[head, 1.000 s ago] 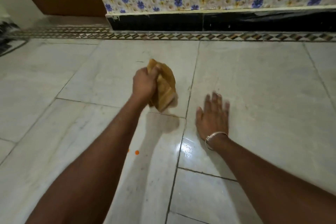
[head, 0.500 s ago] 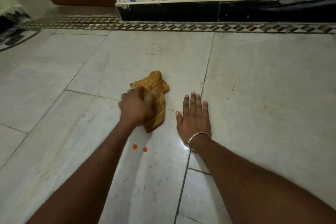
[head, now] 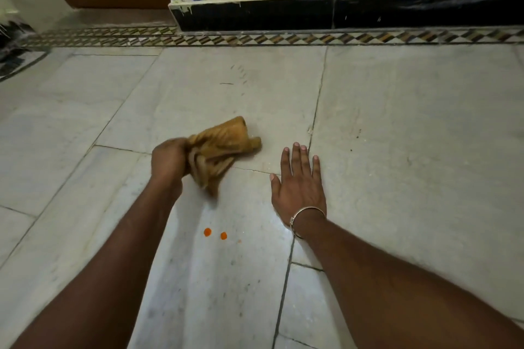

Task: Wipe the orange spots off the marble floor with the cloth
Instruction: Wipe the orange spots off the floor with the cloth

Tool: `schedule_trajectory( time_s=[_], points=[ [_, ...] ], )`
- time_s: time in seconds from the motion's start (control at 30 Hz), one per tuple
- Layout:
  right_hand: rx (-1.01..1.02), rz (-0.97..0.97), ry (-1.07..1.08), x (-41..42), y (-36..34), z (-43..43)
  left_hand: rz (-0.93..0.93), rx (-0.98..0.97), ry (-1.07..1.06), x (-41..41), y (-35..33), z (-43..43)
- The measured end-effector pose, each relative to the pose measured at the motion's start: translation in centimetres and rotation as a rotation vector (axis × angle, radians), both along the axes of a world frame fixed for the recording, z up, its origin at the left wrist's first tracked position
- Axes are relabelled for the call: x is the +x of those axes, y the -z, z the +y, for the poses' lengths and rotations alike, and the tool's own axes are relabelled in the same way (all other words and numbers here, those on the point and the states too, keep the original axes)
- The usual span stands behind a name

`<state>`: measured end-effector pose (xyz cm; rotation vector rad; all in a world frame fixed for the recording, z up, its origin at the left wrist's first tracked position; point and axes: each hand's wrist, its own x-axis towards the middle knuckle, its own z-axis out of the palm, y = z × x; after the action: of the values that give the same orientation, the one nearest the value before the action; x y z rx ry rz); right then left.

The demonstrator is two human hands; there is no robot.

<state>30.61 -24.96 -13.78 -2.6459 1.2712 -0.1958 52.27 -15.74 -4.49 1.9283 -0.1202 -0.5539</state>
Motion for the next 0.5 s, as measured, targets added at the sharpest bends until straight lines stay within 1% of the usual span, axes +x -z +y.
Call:
schedule_trajectory(
  time_s=[0.03,0.07,0.1,0.13,0.17,0.2,0.27,0.33,0.43,0.5],
  points=[
    [0.001,-0.006,0.000,0.0,0.0,0.0,-0.038,0.106,-0.022,0.3,0.8,1.0],
    [0.003,-0.009,0.003,0.0,0.0,0.0,-0.124,0.218,-0.030,0.6,1.4,1.9],
    [0.002,-0.010,0.008,0.0,0.0,0.0,-0.240,0.306,-0.015,0.5,1.6,2.5],
    [-0.003,-0.013,0.012,0.0,0.1,0.0,-0.354,0.354,0.017,0.3,1.6,2.9],
    [-0.007,-0.018,0.013,0.0,0.1,0.0,-0.450,0.354,0.082,0.0,1.6,3.0],
    [-0.008,-0.018,0.012,0.0,0.1,0.0,-0.507,0.340,0.184,-0.2,1.6,2.8],
    [-0.007,-0.007,0.009,0.0,0.2,0.0,-0.534,0.350,0.413,-0.6,2.2,1.8],
    [-0.011,-0.015,0.009,0.0,0.1,0.1,-0.583,0.461,0.611,-0.8,3.4,0.5],
    [-0.021,-0.010,0.001,0.0,0.0,0.1,-0.773,0.668,0.798,-1.9,5.5,-0.8],
    [-0.029,-0.002,-0.016,-0.1,-0.1,0.1,-0.820,0.682,0.873,-3.7,6.1,-1.0]
  ],
)
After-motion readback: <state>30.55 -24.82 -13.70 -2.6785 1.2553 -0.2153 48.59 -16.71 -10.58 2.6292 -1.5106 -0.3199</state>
